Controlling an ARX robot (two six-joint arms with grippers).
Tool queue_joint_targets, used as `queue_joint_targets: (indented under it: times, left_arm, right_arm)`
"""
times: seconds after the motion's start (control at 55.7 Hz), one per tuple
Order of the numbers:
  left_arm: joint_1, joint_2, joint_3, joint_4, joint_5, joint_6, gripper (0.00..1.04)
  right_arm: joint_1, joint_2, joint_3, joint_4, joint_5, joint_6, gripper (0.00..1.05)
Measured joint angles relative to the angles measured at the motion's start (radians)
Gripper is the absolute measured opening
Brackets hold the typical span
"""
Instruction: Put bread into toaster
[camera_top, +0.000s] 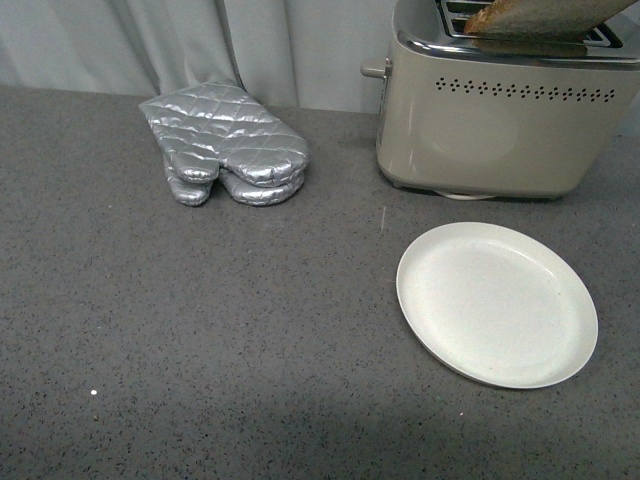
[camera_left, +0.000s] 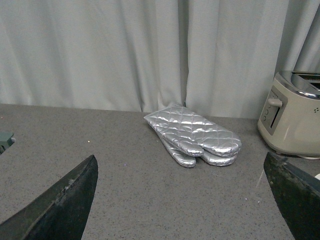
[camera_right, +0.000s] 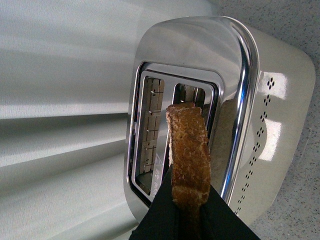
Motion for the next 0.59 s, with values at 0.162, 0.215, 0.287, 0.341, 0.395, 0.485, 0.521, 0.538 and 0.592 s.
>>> queue_joint_targets:
  times: [0.162,0.215,0.287,0.341,0.395,0.485,0.521,0.538,0.592]
  left_arm:
    - [0.000,0.000,0.000,0.000,0.000,0.000,0.98]
    - [0.000,0.000,0.000,0.000,0.000,0.000,0.98]
    - [0.000,0.000,0.000,0.000,0.000,0.000,0.98]
    - [0.000,0.000,0.000,0.000,0.000,0.000,0.98]
    - [0.000,0.000,0.000,0.000,0.000,0.000,0.98]
    - [0.000,0.000,0.000,0.000,0.000,0.000,0.98]
    - [0.000,0.000,0.000,0.000,0.000,0.000,0.98]
    - [0.000,0.000,0.000,0.000,0.000,0.000,0.98]
    - [0.000,0.000,0.000,0.000,0.000,0.000,0.98]
  right_arm:
    - [-0.012,0.040,0.043,-0.023,-0.002,-0.016,0.02]
    - [-0.016,0.053,0.060,-0.037,-0.005,-0.023,0.02]
    - [-0.018,0.066,0.077,-0.049,-0.011,-0.044,0.06]
    - [-0.020,0.067,0.081,-0.032,-0.002,-0.084,0.21]
    - [-0.020,0.064,0.076,0.048,0.042,-0.168,0.33]
    - [-0.011,0.013,0.009,0.242,0.118,-0.397,0.53]
    - [-0.010,-0.009,-0.019,0.306,0.130,-0.495,0.58]
    - [-0.009,-0.026,-0.039,0.346,0.130,-0.551,0.62]
    - [-0.009,-0.062,-0.079,0.421,0.122,-0.663,0.69]
